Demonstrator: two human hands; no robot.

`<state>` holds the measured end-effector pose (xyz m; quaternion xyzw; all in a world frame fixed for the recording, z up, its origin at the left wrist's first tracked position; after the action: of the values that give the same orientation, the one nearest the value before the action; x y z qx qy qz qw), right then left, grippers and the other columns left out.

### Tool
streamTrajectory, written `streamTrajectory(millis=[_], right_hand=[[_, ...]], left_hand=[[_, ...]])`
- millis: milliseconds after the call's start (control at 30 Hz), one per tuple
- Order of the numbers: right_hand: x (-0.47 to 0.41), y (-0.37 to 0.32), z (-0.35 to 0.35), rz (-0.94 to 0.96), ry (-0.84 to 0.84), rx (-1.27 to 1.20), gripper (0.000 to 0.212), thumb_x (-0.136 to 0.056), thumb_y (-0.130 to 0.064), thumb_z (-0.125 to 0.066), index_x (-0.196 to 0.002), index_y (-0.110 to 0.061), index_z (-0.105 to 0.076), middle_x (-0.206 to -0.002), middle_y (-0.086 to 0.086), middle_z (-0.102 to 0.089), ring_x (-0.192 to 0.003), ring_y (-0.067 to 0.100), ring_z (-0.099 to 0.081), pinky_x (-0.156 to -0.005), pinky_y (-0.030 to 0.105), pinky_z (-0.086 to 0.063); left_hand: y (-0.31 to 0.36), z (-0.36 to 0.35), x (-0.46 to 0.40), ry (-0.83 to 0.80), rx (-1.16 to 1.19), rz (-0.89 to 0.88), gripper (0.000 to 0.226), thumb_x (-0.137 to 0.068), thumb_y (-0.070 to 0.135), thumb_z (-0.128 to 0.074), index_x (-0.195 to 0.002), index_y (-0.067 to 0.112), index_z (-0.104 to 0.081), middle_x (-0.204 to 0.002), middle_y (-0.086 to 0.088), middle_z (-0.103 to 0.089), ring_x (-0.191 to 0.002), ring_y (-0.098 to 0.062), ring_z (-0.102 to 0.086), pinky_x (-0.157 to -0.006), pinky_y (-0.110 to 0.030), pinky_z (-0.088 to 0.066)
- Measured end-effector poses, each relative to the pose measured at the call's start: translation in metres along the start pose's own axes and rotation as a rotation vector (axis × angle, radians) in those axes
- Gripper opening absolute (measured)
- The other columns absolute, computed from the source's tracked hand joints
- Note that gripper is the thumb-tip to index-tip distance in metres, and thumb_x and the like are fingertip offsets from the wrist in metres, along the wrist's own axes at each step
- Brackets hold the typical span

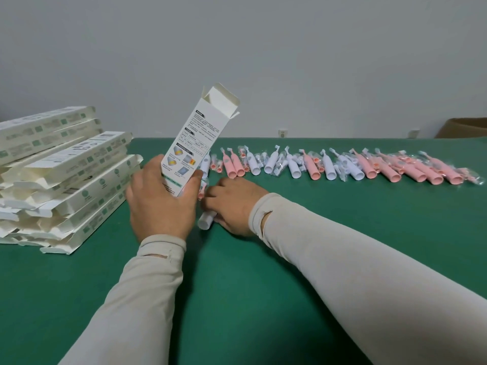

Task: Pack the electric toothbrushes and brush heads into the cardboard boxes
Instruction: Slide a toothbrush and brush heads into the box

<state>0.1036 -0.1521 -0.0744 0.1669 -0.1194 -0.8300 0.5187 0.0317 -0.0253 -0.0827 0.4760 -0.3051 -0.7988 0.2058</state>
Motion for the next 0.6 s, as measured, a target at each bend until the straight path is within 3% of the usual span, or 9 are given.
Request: streamTrajectory(millis=[100,233,433,600], right_hand=[[0.03,-0.009,0.006,0.04,-0.012,-0.066,0.026,-0.104,-0.032,-0.039,-0.125,-0.024,-0.052,-0.123,-0.002,-0.058,-0.109,0.025,-0.052,-0.093,0.043,-0.045],[0.093,-0.011,0.007,0.036,0.005,-0.116,0.029,-0.107,-0.033,-0.032,-0.126,-0.025,-0.053,-0.125,-0.005,-0.059,-0.111,0.024,-0.051,-0.095,0.041,-0.043],[0.183,0.018,0.007,-0.125,-0.031,-0.175,0.027,-0.105,-0.026,-0.038,-0.128,-0.03,-0.051,-0.133,-0.012,-0.055,-0.121,0.019,-0.048,-0.1,0.037,-0.042],[0.209,0.034,-0.001,-0.219,-0.045,-0.227,0.047,-0.101,-0.014,-0.043,-0.143,-0.037,-0.044,-0.14,-0.017,-0.049,-0.129,0.014,-0.039,-0.107,0.033,-0.037]], left_hand=[[0.002,0.0,0.002,-0.014,0.005,-0.008,0.054,-0.079,0.057,-0.069,-0.122,0.027,-0.055,-0.115,-0.005,-0.058,-0.109,-0.031,-0.049,-0.08,-0.034,-0.035],[0.008,-0.003,0.007,-0.064,0.023,-0.04,0.054,-0.079,0.056,-0.068,-0.123,0.027,-0.056,-0.115,-0.003,-0.059,-0.109,-0.029,-0.048,-0.082,-0.028,-0.03],[0.019,-0.019,0.022,-0.309,0.006,-0.133,0.054,-0.077,0.056,-0.07,-0.124,0.033,-0.057,-0.112,0.003,-0.06,-0.108,-0.026,-0.049,-0.085,-0.037,-0.042],[0.021,-0.029,0.029,-0.4,0.0,-0.177,0.055,-0.077,0.055,-0.073,-0.125,0.033,-0.057,-0.112,0.0,-0.063,-0.105,-0.028,-0.054,-0.088,-0.043,-0.048]])
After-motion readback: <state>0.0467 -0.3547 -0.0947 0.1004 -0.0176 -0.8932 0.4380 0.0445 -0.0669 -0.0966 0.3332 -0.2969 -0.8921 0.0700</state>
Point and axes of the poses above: each hand's wrist, its own x-axis away from the middle knuckle, its own z-axis out of the back of the hand, y = z × x, the point moved 2 cm from there along -x, towards the middle knuckle
